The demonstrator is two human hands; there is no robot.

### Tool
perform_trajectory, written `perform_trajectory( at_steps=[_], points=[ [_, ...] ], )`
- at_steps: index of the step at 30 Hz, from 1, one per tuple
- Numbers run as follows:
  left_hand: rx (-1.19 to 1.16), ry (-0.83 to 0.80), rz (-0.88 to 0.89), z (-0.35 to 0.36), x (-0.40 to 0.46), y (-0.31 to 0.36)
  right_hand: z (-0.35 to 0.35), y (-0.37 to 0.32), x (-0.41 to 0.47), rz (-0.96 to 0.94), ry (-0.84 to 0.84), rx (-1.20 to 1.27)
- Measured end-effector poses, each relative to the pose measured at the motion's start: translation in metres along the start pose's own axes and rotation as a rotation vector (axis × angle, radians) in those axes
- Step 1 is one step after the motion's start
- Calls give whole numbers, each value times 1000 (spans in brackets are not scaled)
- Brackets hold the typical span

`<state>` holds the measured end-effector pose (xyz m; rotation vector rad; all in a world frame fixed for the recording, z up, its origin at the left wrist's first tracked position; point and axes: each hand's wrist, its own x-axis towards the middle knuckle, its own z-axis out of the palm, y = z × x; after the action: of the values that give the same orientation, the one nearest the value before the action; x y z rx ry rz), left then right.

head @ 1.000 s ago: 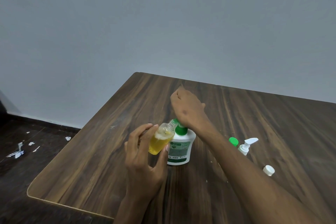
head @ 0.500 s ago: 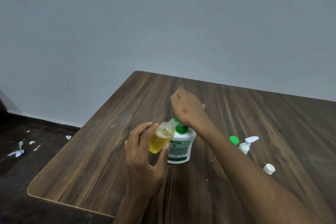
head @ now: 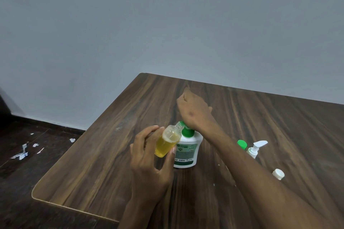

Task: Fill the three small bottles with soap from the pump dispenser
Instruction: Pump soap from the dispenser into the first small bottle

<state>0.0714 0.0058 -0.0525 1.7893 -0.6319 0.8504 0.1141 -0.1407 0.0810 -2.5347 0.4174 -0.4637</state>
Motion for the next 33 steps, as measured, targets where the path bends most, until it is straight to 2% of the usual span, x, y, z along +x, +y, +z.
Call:
perform_trajectory(
  at_steps=[10,14,33],
  points=[
    [-9,-5,0,0,0,-1,-2,-1,-1,-22,44,22],
    [-9,-1,-2,0,0,0,-2,0,-1,-6,-2,2],
    [-9,4,0,2,0,-1,2,3,2,-4,5,4]
  ],
)
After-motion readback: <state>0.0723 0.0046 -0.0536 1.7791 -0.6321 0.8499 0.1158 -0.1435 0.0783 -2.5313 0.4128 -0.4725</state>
